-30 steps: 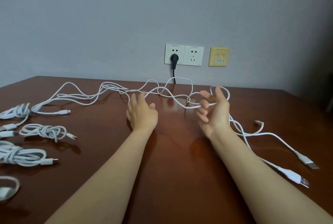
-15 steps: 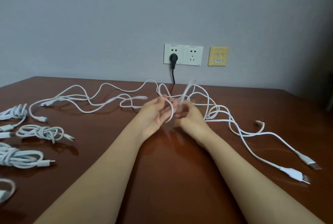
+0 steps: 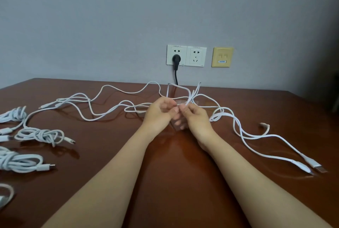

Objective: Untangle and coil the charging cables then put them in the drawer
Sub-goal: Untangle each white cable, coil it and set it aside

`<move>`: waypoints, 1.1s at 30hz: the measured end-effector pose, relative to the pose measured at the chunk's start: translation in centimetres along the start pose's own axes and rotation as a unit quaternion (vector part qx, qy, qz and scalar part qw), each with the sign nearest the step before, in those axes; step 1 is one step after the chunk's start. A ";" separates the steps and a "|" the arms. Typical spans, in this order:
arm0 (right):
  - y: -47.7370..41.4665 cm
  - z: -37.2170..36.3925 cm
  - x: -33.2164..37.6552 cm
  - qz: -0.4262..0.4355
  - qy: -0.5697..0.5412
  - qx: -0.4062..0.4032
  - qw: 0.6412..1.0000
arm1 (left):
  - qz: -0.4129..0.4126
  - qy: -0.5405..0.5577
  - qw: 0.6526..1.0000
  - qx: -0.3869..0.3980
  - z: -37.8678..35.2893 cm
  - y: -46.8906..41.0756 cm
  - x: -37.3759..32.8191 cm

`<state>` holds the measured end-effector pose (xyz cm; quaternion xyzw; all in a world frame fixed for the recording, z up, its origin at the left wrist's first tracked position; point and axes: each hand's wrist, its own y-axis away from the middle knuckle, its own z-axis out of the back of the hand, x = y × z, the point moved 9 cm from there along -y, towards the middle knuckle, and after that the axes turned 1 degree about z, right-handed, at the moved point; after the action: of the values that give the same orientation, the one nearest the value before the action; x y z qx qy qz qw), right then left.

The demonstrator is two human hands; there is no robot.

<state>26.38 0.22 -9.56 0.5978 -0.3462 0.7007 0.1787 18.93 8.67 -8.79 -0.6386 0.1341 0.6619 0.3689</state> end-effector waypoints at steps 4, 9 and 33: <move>-0.1 3.9 0.9 0.034 -0.089 -0.173 0.980 | -0.012 -0.238 0.971 0.008 -0.2 -0.5 0.9; 1.1 8.7 1.2 0.066 -0.219 -0.356 0.906 | 0.026 -0.365 0.929 -0.043 1.2 -0.3 1.0; 0.1 2.2 3.4 -0.018 -0.282 -0.010 0.959 | -0.149 -0.409 0.898 0.058 -2.7 0.7 -1.1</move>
<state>27.09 -1.95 -6.22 0.7752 -0.3790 0.4969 0.0927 20.37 6.13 -8.31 -0.3012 -0.0868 0.7934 0.5218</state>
